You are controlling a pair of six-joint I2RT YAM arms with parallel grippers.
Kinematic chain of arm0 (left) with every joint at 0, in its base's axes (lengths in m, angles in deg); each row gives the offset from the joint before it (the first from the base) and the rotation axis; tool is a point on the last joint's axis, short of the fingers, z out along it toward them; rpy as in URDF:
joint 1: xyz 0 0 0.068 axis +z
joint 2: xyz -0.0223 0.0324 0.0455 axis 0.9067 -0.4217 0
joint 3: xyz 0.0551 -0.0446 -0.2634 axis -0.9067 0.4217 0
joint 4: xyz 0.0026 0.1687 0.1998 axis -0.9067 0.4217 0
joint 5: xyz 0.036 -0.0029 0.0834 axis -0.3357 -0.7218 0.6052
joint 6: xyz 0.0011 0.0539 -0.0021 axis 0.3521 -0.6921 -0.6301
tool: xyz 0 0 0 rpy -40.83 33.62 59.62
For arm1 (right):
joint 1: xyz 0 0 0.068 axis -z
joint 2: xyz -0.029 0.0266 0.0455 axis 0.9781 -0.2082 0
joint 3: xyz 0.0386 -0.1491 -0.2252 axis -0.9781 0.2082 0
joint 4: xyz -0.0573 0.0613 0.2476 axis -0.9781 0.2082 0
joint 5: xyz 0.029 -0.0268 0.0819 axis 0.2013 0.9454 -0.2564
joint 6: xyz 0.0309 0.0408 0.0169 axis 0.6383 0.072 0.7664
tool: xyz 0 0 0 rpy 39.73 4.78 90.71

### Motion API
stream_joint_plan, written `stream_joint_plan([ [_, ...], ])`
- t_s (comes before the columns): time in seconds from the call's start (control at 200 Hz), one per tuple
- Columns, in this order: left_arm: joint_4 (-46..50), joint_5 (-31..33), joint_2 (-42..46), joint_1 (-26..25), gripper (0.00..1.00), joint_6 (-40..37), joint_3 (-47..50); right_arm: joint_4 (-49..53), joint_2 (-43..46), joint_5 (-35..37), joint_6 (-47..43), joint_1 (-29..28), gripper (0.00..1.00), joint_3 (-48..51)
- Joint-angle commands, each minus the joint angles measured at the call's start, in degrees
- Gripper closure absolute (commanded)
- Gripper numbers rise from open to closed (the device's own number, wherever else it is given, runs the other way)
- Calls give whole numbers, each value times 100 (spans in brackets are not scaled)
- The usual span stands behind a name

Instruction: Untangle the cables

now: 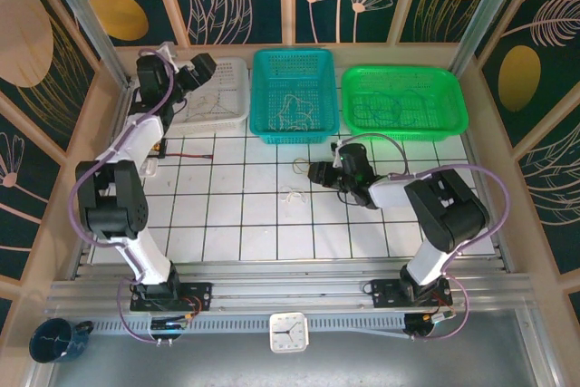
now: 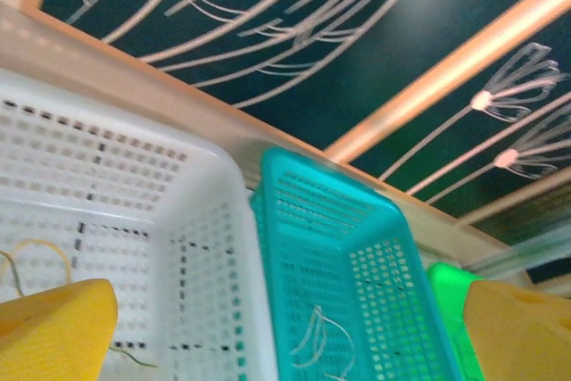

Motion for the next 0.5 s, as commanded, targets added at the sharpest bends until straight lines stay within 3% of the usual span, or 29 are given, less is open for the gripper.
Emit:
stream_joint_plan([
  [0.0, -439, -422, 582, -286, 1, 180, 409, -265, -179, -130, 50, -79, 57, -243],
  [0.31, -1394, -528, 1571, -751, 1, 779, 1849, -380, -556, -229, 110, -87, 61, -395],
  [0.495, -1533, -535, 1908, -802, 1, 935, 2011, -476, -720, -264, 160, -87, 64, -413],
])
